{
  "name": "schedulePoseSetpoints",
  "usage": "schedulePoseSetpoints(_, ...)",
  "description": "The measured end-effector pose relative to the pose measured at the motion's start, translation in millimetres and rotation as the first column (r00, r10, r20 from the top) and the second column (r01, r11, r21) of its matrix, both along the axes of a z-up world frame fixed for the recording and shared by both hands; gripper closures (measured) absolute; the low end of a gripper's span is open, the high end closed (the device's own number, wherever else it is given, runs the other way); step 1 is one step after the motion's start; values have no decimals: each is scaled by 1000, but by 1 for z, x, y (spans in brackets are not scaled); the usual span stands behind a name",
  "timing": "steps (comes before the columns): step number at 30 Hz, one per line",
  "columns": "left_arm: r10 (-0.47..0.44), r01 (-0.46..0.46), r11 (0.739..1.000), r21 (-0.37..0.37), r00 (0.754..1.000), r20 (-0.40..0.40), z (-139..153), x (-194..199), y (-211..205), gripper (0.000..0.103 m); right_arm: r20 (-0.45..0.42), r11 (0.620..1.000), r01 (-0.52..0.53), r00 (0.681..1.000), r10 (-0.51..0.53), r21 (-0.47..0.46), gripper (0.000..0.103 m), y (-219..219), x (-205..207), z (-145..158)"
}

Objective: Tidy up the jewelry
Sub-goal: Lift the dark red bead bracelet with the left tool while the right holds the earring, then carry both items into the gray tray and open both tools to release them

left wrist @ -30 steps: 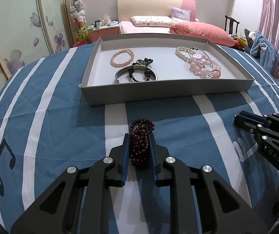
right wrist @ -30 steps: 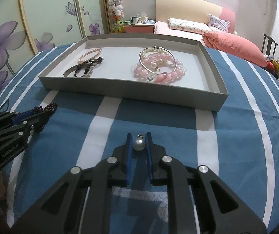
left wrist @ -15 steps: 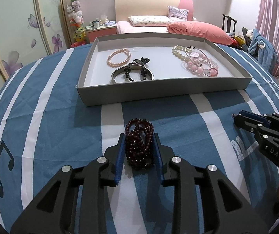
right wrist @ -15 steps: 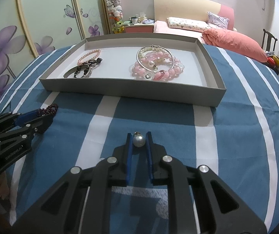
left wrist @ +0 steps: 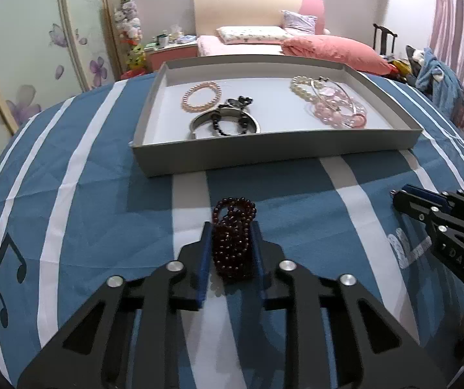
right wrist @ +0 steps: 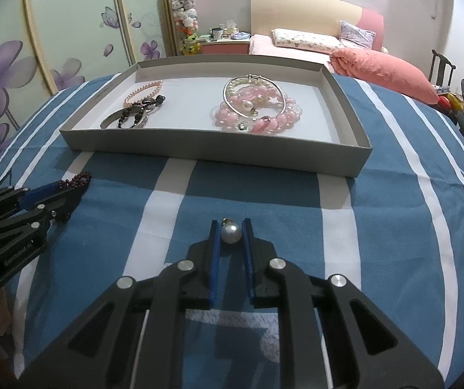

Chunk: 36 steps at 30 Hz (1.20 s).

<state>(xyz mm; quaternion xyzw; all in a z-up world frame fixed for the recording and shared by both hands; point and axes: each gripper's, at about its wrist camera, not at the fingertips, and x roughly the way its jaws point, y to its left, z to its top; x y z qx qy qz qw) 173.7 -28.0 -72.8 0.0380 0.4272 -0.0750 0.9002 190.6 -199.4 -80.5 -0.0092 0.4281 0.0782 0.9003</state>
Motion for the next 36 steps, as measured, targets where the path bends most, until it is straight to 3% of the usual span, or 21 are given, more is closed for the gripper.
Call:
schedulePoseSetpoints(5, 39, -41, 995, -89, 999, -27, 3, -5, 14, 86, -11, 996, 40, 999, -39, 78, 89, -9, -4, 4)
schedulePoseSetpoints(10, 50, -48, 991, -125, 999, 13, 14, -18, 19, 91, 76, 990, 53, 995, -63, 129, 89, -13, -17, 23)
schedulePoseSetpoints(15, 45, -23, 989, -149, 988, 147, 42, -36, 15, 94, 225, 989, 39, 972, -71, 146, 89, -8, -35, 56)
schedulePoseSetpoints(22, 10, 38, 989, -140, 943, 333, 79, -61, -2, 98, 421, 992, 19, 904, -72, 129, 89, 3, -59, 91)
schedulePoseSetpoints(29, 21, 59, 975, -214, 936, 352, 98, -60, 11, 99, 507, 993, 13, 859, -69, 115, 89, 1, -70, 109)
schedulePoseSetpoints(33, 39, 57, 968, -246, 929, 369, 109, -59, 23, 100, 511, 993, 15, 856, -73, 117, 89, -3, -69, 113)
schedulePoseSetpoints(36, 2, 71, 975, -212, 945, 327, 102, -54, 19, 100, 497, 994, 16, 865, -70, 112, 89, -5, -66, 109)
